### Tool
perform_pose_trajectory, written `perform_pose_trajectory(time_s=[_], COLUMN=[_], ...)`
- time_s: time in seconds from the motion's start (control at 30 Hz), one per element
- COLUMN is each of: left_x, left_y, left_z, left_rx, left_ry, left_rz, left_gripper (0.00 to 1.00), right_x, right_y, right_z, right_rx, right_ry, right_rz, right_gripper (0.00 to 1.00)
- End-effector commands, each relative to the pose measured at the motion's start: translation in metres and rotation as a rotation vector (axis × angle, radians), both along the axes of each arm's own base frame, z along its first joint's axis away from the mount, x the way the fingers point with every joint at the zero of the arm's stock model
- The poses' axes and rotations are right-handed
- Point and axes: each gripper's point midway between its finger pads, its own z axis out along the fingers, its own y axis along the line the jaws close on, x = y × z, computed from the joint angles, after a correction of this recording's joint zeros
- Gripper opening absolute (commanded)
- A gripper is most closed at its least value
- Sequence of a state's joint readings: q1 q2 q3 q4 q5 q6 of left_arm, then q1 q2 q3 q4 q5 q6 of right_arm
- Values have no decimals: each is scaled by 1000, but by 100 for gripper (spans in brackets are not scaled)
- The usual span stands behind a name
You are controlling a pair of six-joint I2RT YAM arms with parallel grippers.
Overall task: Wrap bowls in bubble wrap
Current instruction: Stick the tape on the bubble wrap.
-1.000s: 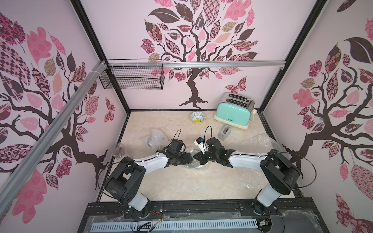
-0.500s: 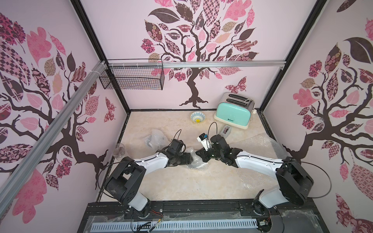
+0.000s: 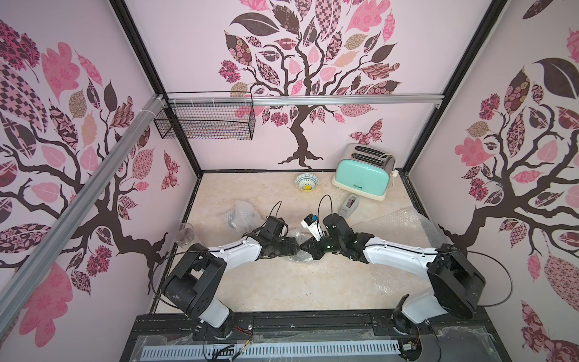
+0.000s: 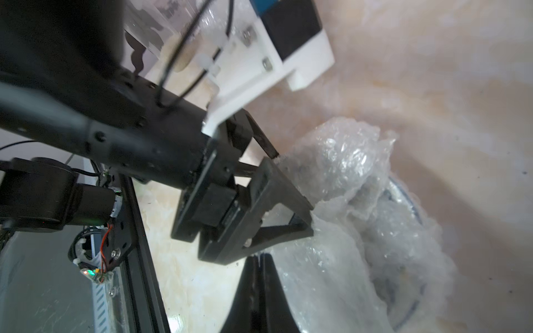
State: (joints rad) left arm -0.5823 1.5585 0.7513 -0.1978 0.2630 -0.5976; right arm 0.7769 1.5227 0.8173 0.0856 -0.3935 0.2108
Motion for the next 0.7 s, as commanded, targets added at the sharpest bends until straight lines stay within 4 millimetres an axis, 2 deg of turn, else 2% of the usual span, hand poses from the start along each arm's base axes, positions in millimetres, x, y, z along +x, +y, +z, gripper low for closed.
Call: perform_pose_trajectory(time_s=[0.0, 0.1, 0.3, 0.47, 0.53, 0.67], left_x=[-4, -4, -5, -5, -5, -4], left_y=[3, 3, 3, 2, 2, 2], left_z=[-4, -5, -4, -4, -4, -3], left_rx=[33, 34, 33, 32, 32, 32], left_ry=[11, 11, 11, 11, 12, 8], left_rz=[-16, -16, -16, -20, -20, -19], left_gripper=[76, 76, 76, 76, 76, 76], right_x=[6, 18, 23, 22, 21, 21], right_y=[-7, -12, -21, -26, -24, -7], right_z=[-15, -25, -55, -60, -52, 1], right_rx=[-56, -113, -221, -251, -232, -65], right_ry=[15, 27, 87, 102, 94, 19], right_rz=[-44, -116, -167, -177, -171, -128], right_gripper=[0, 0, 0, 0, 0, 0])
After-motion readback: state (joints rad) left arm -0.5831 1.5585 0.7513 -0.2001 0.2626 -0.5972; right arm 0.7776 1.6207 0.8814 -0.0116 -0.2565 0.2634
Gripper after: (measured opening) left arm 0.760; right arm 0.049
